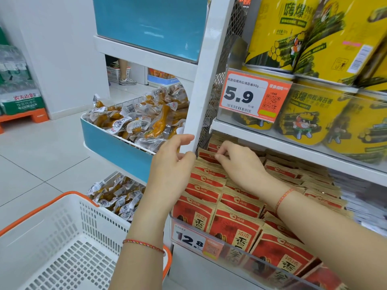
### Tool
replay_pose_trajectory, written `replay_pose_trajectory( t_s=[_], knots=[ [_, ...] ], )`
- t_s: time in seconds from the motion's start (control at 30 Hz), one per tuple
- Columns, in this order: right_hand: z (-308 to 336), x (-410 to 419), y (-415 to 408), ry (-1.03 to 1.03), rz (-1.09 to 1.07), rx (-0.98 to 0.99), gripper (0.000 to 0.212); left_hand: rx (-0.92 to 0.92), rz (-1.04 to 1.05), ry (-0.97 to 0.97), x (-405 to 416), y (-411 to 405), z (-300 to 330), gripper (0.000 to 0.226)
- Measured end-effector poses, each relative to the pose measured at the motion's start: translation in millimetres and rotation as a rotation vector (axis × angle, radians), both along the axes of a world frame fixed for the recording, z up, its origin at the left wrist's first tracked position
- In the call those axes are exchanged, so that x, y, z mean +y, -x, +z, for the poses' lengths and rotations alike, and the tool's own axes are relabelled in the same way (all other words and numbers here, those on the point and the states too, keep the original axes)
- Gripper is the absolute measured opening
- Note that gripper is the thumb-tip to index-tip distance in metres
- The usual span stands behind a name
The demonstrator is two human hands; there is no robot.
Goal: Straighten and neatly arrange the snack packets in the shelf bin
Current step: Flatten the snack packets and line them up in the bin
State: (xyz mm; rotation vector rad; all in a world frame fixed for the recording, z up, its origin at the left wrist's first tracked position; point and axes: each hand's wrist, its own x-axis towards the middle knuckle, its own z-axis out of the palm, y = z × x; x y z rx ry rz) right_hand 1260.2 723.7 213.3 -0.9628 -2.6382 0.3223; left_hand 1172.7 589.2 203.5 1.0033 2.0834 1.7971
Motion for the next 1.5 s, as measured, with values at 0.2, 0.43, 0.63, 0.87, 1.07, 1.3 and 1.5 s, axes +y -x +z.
replay_pose_trajectory(
  t_s=[0.2,0.43,0.63,0.87,1.07,1.3,1.5],
  knots=[
    [7,-27,-34,-0.138,0.130,0.271,0.012,0.037,-0.005,0.017,0,2,-2,0.037],
    [52,-35,-52,-0.022,0.204,0.797,0.012,0.046,-0.155,0.010,-4,-5,-2,0.040],
    [69,-38,-62,0.302,0.244,1.045,0.012,-0.011,-0.318,-0.117,1,-30,6,0.035],
    [36,-24,-57,0.805,0.131,1.162,0.026,-0.180,-0.328,-0.174,7,-37,4,0.034],
    [22,-22,-62,0.857,0.168,1.112,0.027,-0.326,-0.322,-0.201,12,-37,3,0.036],
    [29,-20,-72,0.890,0.177,1.126,0.016,-0.443,-0.316,-0.213,24,-47,3,0.039],
    [34,-29,-76,0.860,0.197,1.099,0.013,-0.326,-0.194,-0.199,27,-54,-1,0.035]
  ],
)
